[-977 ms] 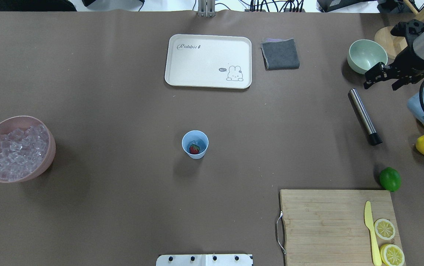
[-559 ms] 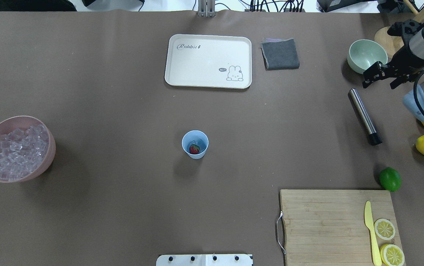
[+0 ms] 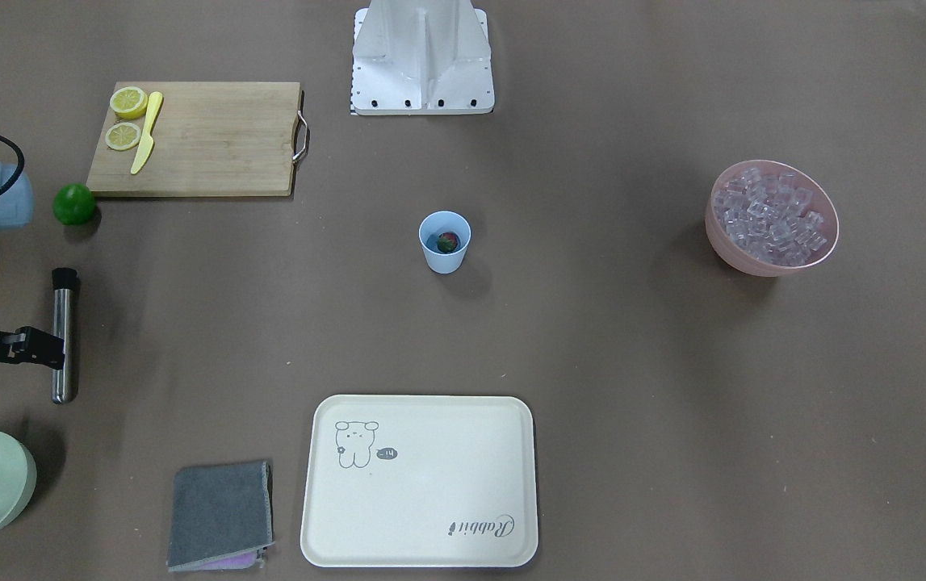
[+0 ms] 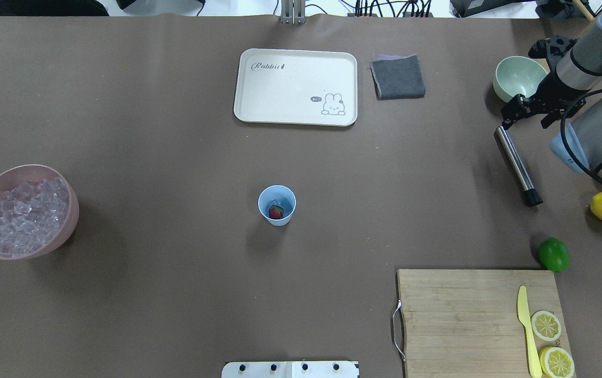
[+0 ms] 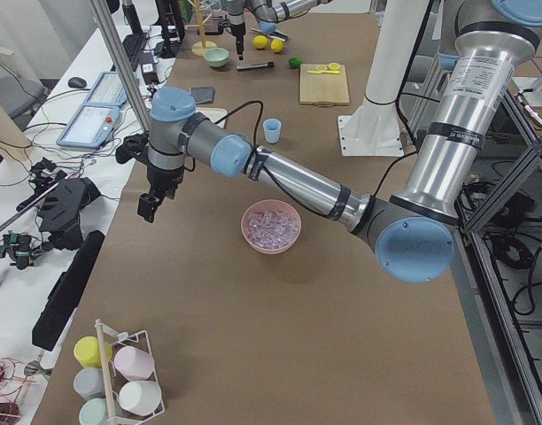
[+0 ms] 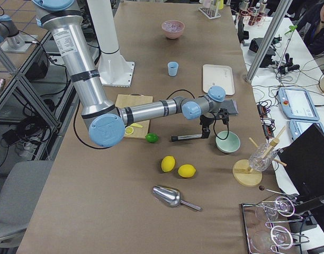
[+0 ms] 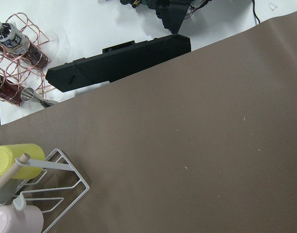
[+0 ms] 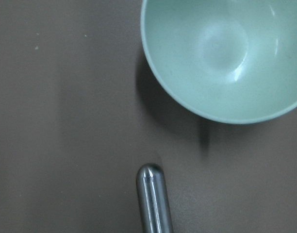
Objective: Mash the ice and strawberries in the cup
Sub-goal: 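Lower the right gripper onto the metal pestle rod and grasp it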
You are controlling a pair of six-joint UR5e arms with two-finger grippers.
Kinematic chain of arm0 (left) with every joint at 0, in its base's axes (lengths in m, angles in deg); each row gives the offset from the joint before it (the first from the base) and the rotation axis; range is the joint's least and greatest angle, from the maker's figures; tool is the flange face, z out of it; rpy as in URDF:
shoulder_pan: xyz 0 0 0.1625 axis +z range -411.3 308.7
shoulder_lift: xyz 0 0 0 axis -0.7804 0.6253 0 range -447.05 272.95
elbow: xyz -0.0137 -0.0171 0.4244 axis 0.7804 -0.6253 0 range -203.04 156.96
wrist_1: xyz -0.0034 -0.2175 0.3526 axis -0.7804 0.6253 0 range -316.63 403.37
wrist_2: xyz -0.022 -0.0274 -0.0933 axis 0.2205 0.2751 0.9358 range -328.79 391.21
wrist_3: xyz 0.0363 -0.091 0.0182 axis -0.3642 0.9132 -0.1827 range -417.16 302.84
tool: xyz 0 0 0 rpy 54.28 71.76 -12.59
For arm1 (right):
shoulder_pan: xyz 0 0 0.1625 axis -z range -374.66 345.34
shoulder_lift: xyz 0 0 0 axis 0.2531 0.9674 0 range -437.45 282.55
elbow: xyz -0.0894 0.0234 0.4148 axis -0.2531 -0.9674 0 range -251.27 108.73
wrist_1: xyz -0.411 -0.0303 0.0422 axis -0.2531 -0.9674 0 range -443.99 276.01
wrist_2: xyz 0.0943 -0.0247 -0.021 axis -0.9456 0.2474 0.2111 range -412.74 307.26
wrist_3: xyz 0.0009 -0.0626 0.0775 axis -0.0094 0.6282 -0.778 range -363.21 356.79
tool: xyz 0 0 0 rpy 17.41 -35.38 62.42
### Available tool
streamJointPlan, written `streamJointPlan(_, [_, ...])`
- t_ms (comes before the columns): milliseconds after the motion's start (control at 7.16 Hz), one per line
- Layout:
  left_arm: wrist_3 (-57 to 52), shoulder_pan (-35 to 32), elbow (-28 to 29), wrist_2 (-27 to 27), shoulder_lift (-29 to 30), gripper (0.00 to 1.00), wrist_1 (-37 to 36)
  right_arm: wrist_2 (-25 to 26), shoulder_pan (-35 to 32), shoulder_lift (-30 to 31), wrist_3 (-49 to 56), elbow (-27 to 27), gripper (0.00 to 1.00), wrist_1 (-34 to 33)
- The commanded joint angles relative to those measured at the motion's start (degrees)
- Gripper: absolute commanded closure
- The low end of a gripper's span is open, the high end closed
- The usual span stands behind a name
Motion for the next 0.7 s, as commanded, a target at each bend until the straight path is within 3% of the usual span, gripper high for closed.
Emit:
streamJointPlan(0, [0.1, 0.0, -0.5, 0.0, -0.1, 0.03, -0.1, 0.9, 0.8, -1.8, 0.3, -2.7, 0.01, 0.0])
streamJointPlan(559, [-0.1, 0.0, -1.1, -1.7, -0.1, 0.03, 0.0, 3.5, 3.2, -1.8, 0.3, -4.4, 0.08, 1.1])
